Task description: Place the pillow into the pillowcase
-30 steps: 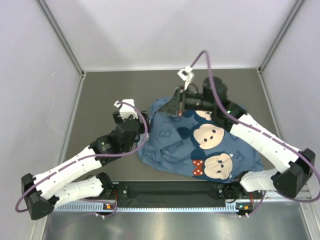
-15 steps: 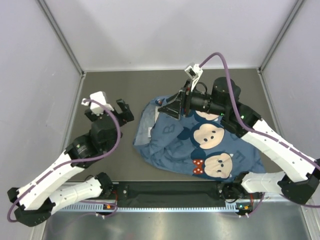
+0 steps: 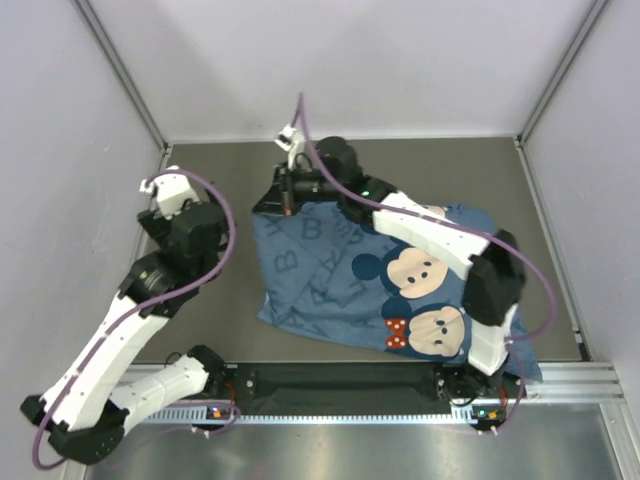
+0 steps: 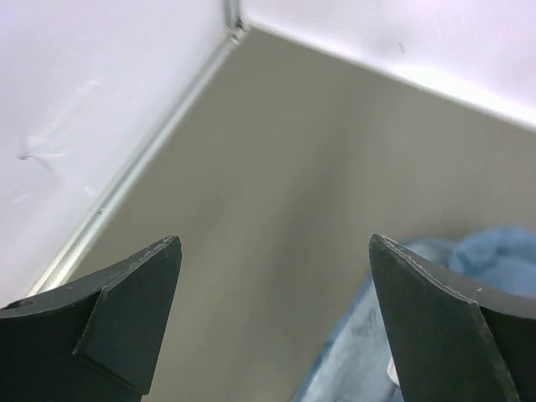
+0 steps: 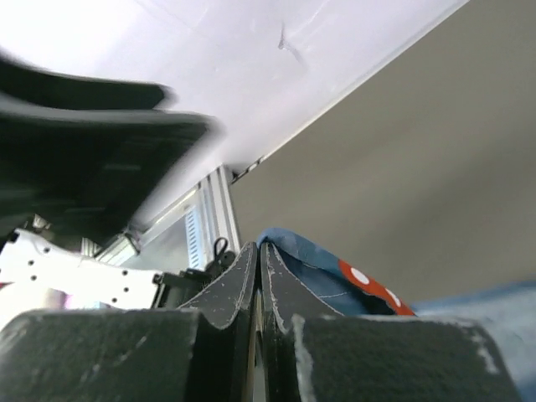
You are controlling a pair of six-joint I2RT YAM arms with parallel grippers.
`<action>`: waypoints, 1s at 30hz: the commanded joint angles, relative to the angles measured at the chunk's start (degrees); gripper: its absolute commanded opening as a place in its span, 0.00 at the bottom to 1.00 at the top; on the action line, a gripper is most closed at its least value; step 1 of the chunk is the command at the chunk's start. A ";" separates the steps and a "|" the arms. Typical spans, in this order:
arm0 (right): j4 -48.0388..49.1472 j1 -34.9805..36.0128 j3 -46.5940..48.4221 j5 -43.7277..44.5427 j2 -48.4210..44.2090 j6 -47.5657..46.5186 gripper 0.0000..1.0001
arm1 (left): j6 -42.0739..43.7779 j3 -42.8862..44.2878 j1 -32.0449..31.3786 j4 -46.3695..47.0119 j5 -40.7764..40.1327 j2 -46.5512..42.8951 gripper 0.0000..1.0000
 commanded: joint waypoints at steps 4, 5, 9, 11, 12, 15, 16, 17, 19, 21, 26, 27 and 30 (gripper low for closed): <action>5.30 5.73 23.82 -8.74 21.68 4.93 0.04 | 2.41 3.55 2.03 -3.79 -3.10 -7.51 0.98; 3.20 6.69 27.19 -9.45 24.40 5.03 0.08 | 2.76 3.03 2.03 -3.71 -3.36 -7.60 0.98; 2.38 7.32 35.14 -11.12 33.91 7.13 0.41 | 3.55 1.10 2.03 -2.74 -2.32 -6.90 0.98; 2.39 7.23 34.52 -11.04 33.23 6.52 0.60 | 3.64 -0.39 2.03 -1.61 -1.79 -5.93 0.98; 2.22 7.14 33.91 -10.95 32.44 5.48 0.68 | 3.81 -0.84 2.03 -0.99 -1.61 -5.58 0.98; -0.75 6.44 30.84 -8.76 27.36 1.88 0.97 | 4.52 -1.72 2.03 0.94 -0.38 -4.17 0.98; -2.17 6.09 30.05 -6.93 25.85 0.82 1.00 | 4.60 -1.72 2.03 1.30 0.23 -3.39 0.98; -3.57 5.48 29.78 -5.86 24.44 -0.24 1.00 | 4.69 -1.72 2.03 1.56 0.50 -3.12 0.98; -5.86 4.42 27.86 -2.80 20.14 -2.00 1.00 | 4.87 -1.72 2.03 2.27 1.11 -2.24 0.98; -6.22 2.67 25.83 -1.03 15.76 -1.57 1.00 | 4.70 -1.72 2.03 2.27 1.73 -1.80 0.98; -5.87 -1.55 13.45 4.86 5.03 -3.32 1.00 | 4.43 -2.69 2.03 4.20 6.20 -1.01 0.98; -5.96 -2.34 10.56 5.91 0.13 -4.11 1.00 | 4.43 -3.04 2.03 4.81 9.26 -0.75 0.98; -5.00 -7.34 -3.15 10.92 -11.11 -3.59 1.00 | 4.08 -4.27 2.03 9.11 15.41 1.27 0.98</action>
